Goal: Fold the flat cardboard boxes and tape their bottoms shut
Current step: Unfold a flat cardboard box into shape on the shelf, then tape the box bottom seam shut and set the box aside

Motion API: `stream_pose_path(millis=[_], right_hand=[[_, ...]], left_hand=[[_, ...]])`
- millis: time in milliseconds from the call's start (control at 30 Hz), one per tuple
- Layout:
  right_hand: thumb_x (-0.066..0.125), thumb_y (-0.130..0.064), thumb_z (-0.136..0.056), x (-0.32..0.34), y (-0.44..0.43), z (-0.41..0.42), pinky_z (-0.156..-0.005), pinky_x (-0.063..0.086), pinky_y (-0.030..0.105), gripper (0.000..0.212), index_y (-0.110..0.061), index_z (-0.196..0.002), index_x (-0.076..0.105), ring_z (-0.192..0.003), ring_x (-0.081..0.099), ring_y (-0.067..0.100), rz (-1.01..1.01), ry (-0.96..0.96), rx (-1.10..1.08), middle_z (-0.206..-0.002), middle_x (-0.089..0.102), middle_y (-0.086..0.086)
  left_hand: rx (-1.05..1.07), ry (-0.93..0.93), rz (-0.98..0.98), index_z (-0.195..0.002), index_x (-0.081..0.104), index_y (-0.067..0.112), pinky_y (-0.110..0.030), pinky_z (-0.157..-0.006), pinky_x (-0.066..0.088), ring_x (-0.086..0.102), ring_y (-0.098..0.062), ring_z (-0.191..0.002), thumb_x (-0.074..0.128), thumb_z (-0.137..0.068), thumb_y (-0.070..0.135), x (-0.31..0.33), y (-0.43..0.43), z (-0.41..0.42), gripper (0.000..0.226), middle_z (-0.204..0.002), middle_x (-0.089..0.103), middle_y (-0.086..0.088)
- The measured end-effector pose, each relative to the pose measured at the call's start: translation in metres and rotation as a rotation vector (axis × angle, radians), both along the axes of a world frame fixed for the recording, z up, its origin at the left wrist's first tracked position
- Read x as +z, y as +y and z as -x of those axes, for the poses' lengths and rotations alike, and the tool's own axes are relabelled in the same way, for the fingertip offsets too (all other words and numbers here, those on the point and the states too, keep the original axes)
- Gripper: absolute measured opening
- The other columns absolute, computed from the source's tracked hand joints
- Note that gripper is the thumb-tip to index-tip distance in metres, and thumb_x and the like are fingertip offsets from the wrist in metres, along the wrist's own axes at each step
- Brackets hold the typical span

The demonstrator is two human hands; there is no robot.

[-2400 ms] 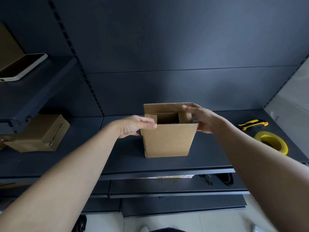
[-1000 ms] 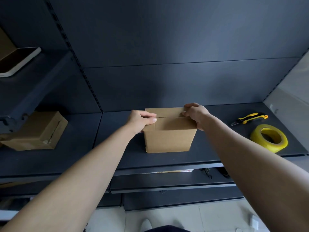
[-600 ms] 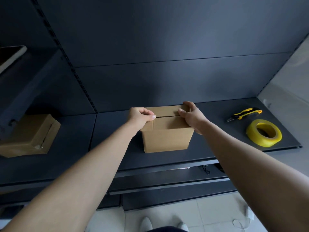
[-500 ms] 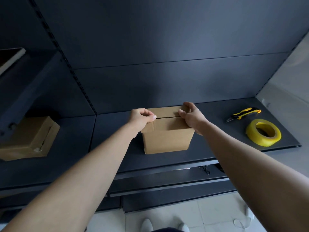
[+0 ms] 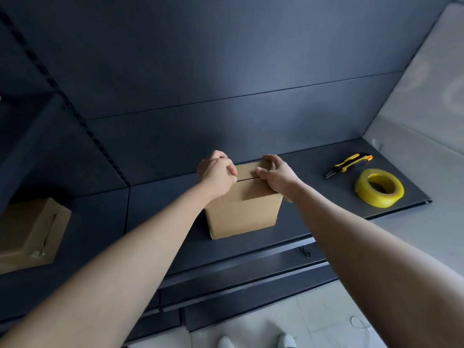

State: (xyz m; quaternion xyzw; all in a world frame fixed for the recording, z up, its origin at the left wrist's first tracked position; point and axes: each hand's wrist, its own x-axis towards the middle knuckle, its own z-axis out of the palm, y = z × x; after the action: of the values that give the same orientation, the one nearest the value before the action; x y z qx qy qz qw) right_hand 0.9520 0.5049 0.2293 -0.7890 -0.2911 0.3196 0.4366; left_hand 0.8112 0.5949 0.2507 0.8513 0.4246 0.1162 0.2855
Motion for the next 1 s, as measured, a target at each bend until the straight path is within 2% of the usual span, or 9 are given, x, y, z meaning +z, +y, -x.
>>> stream_pose_path(millis=[133,267,400,500,567,600,733,867,1000], right_hand=[[0.061,-0.029,-0.093,-0.002,-0.001,-0.004,-0.091,0.047,0.028,0.054,-0.022,-0.142,0.040,-0.105,0.054,0.017,-0.012,0.029,0.027,-0.132,0.051,0.003],[0.061,-0.041,-0.091,-0.009,-0.016,-0.023,-0.101,0.045,0.032,0.065,-0.020,-0.146,0.035,-0.117,0.055,0.019,-0.068,0.182,0.044,-0.136,0.049,-0.001],[0.059,-0.045,-0.091,-0.013,-0.042,-0.071,-0.089,0.045,0.030,0.062,-0.010,-0.140,0.045,-0.114,0.056,0.020,-0.024,0.139,-0.067,-0.133,0.055,0.006],[0.062,-0.034,-0.091,-0.015,-0.059,-0.106,-0.083,0.045,0.029,0.045,-0.007,-0.126,0.056,-0.105,0.058,0.022,0.008,0.061,-0.143,-0.119,0.061,0.006],[0.060,-0.019,-0.088,-0.020,-0.072,-0.131,-0.074,0.043,0.030,0.020,-0.007,-0.104,0.062,-0.093,0.058,0.029,0.151,-0.114,-0.189,-0.098,0.061,0.010],[0.056,-0.013,-0.088,-0.022,-0.080,-0.143,-0.073,0.042,0.030,0.016,-0.006,-0.101,0.062,-0.094,0.058,0.032,0.262,-0.200,-0.204,-0.097,0.062,0.013],[0.047,-0.006,-0.090,-0.035,-0.118,-0.183,-0.097,0.041,0.042,0.037,0.000,-0.126,0.049,-0.125,0.041,0.039,0.580,-0.335,-0.278,-0.129,0.051,0.021],[0.051,-0.012,-0.092,-0.043,-0.138,-0.202,-0.112,0.029,0.043,0.061,0.000,-0.146,0.025,-0.137,0.030,0.037,0.733,-0.360,-0.149,-0.147,0.034,0.020],[0.047,-0.018,-0.094,-0.051,-0.145,-0.213,-0.109,0.030,0.048,0.046,-0.005,-0.137,0.046,-0.132,0.038,0.038,0.726,-0.360,-0.070,-0.142,0.043,0.020]], left_hand=[[-0.083,-0.096,0.097,-0.102,0.069,0.012,-0.009,-0.065,0.022,0.048,-0.010,-0.109,0.068,-0.085,0.011,0.003,-0.020,-0.009,0.017,-0.122,0.056,0.003],[-0.023,-0.060,0.083,-0.107,0.066,0.014,-0.009,-0.065,0.019,0.048,-0.012,-0.114,0.070,-0.082,0.007,0.007,-0.023,-0.017,0.026,-0.125,0.056,0.002],[0.004,-0.062,0.120,-0.106,0.066,0.017,-0.015,-0.079,0.026,0.045,-0.008,-0.104,0.068,-0.083,0.006,0.007,-0.033,-0.035,0.026,-0.123,0.055,0.003],[0.002,-0.096,0.125,-0.105,0.067,0.018,-0.015,-0.081,0.028,0.046,-0.009,-0.106,0.067,-0.084,0.006,0.005,-0.045,-0.053,0.025,-0.120,0.054,0.004],[0.012,-0.105,0.117,-0.109,0.067,0.018,-0.011,-0.075,0.024,0.042,-0.006,-0.104,0.066,-0.086,0.007,0.004,-0.051,-0.063,0.025,-0.116,0.052,0.007],[0.014,-0.108,0.115,-0.111,0.067,0.018,-0.009,-0.073,0.023,0.041,-0.006,-0.103,0.065,-0.087,0.007,0.005,-0.054,-0.068,0.026,-0.115,0.051,0.008],[0.005,-0.124,0.118,-0.114,0.069,0.017,-0.014,-0.090,0.025,0.047,-0.011,-0.121,0.064,-0.088,0.005,0.001,-0.062,-0.086,0.030,-0.131,0.056,0.008],[0.030,-0.120,0.087,-0.117,0.068,0.016,-0.016,-0.090,0.024,0.045,-0.011,-0.126,0.063,-0.089,0.004,0.000,-0.068,-0.098,0.031,-0.133,0.056,0.008],[0.047,-0.124,0.068,-0.117,0.068,0.016,-0.017,-0.092,0.024,0.046,-0.011,-0.126,0.062,-0.090,0.004,-0.004,-0.070,-0.102,0.031,-0.133,0.057,0.008]])
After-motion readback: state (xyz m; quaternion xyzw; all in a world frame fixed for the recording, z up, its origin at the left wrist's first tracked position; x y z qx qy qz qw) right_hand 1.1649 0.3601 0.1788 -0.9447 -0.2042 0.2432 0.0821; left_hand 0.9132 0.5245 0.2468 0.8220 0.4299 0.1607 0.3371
